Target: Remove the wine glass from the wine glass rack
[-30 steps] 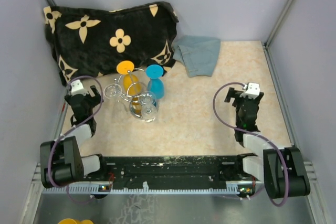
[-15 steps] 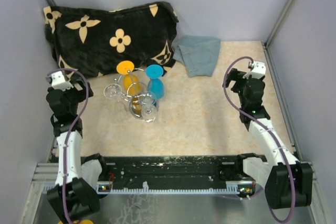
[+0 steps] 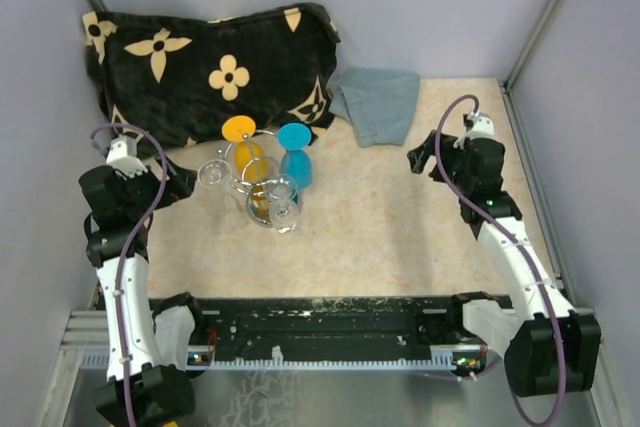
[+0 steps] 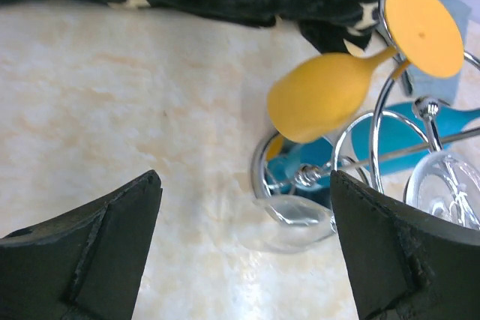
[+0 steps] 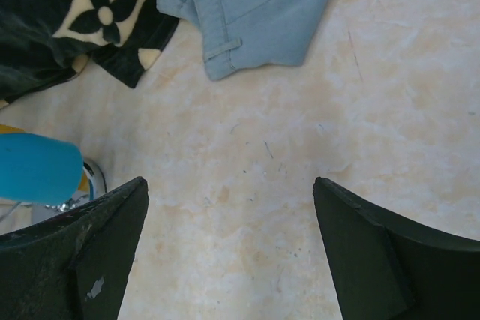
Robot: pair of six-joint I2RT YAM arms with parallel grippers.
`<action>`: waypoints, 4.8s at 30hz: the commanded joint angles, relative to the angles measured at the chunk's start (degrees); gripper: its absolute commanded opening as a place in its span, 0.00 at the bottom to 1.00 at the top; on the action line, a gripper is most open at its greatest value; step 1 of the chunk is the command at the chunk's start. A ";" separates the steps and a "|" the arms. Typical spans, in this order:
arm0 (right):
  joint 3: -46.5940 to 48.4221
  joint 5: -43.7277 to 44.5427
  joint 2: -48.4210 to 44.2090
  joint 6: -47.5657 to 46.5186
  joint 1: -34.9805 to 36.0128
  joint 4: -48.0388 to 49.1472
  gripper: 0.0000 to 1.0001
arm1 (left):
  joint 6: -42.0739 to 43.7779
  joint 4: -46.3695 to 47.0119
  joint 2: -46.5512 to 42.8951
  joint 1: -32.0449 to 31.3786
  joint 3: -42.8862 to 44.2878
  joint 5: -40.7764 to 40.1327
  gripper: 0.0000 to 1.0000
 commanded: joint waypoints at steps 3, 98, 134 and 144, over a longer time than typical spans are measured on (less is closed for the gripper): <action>8.24 -8.72 6.75 5.71 -0.41 2.12 0.87 | -5.02 -3.50 1.97 0.31 -0.18 9.41 0.97; 44.25 -12.59 21.62 8.05 -0.49 -28.65 0.87 | -30.37 -11.80 5.90 4.29 7.63 30.54 0.44; 43.94 -13.08 22.45 8.19 -0.46 -27.23 0.90 | -30.40 -14.70 5.64 5.10 8.16 28.88 0.20; 44.28 -13.50 22.64 8.11 -0.44 -27.04 0.90 | -29.47 -16.77 5.27 5.19 9.24 27.94 0.16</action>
